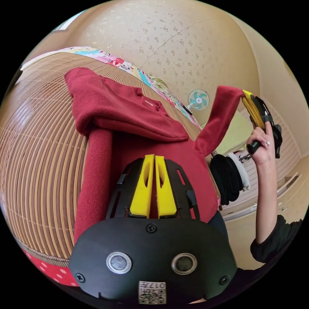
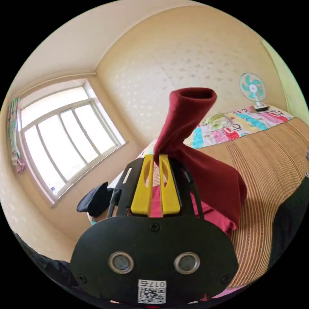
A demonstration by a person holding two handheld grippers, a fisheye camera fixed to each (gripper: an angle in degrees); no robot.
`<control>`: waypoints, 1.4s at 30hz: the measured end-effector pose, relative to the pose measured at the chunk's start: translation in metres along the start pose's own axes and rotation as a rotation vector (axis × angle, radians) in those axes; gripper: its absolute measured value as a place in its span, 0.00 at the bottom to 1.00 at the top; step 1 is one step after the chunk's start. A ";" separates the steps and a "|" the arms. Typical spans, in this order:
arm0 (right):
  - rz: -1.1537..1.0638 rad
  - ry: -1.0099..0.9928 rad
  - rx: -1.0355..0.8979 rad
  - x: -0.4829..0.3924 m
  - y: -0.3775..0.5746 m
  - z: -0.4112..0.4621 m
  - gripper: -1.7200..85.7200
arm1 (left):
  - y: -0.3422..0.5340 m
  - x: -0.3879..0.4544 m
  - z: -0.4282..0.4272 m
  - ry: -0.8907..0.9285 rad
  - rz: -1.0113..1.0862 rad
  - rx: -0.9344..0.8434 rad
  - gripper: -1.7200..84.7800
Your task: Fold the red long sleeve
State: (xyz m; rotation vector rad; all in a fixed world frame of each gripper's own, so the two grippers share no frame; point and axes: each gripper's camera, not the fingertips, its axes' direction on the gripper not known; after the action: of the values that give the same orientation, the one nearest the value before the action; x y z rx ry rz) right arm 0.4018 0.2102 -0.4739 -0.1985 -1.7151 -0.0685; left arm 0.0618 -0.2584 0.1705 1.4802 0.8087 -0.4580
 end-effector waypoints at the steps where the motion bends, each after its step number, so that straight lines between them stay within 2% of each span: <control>1: -0.080 -0.067 -0.191 -0.021 0.023 0.062 0.05 | 0.001 -0.003 0.002 0.005 -0.002 0.000 0.01; 2: -0.115 -0.076 -0.282 -0.029 0.038 0.089 0.05 | 0.001 -0.006 0.005 0.010 -0.005 0.002 0.01; 3: -0.175 -0.037 -0.416 -0.041 0.074 0.128 0.05 | 0.001 -0.007 0.006 0.011 -0.005 0.002 0.01; 4: -0.196 0.048 -0.467 -0.045 0.111 0.146 0.06 | 0.002 -0.010 0.009 0.013 -0.006 0.002 0.01; 10: -0.088 0.301 -0.493 -0.007 0.235 0.084 0.10 | 0.001 -0.018 0.008 0.025 -0.077 -0.050 0.02; 12: -0.052 0.374 -0.519 0.006 0.264 0.053 0.11 | 0.015 -0.005 -0.015 -0.073 -0.060 -0.037 0.03; 16: -0.006 0.442 -0.610 0.025 0.318 0.020 0.10 | 0.054 0.035 -0.062 -0.424 0.004 -0.030 0.02; 19: 0.002 0.471 -0.632 0.038 0.323 0.053 0.09 | 0.038 0.051 -0.001 -0.582 0.121 -0.302 0.01; 21: 0.034 0.507 -0.681 0.045 0.305 0.089 0.08 | 0.007 0.055 0.018 -0.624 0.154 -0.300 0.01; 24: 0.075 0.525 -0.783 0.066 0.261 0.160 0.07 | -0.073 0.032 0.058 -0.555 0.125 -0.394 0.01; 26: 0.051 0.511 -0.752 0.084 0.235 0.199 0.08 | -0.142 0.012 0.089 -0.526 0.145 -0.381 0.01; 29: 0.001 0.540 -0.731 0.118 0.194 0.245 0.09 | -0.214 0.001 0.105 -0.589 0.157 -0.383 0.02; 31: 0.147 0.520 -0.624 0.126 0.161 0.211 0.10 | -0.236 0.012 0.069 -0.603 0.147 -0.299 0.04; 34: 0.091 0.405 -0.483 0.101 0.172 0.132 0.13 | -0.215 0.032 -0.017 -0.566 0.238 -0.102 0.08; 38: 0.117 0.469 -0.508 0.104 0.240 0.057 0.17 | -0.147 -0.006 -0.088 -0.513 0.155 -0.158 0.17; 41: 0.200 0.496 -0.576 0.123 0.299 0.021 0.16 | -0.104 -0.044 -0.119 -0.442 0.007 -0.217 0.18; 42: 0.180 0.477 -0.510 0.115 0.313 0.000 0.14 | -0.098 -0.051 -0.124 -0.427 -0.024 -0.228 0.17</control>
State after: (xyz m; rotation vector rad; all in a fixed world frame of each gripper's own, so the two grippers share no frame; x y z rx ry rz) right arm 0.4390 0.5282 -0.3823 -0.6590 -1.1726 -0.3908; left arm -0.0663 -0.1553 0.1509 1.1091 0.5187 -0.6510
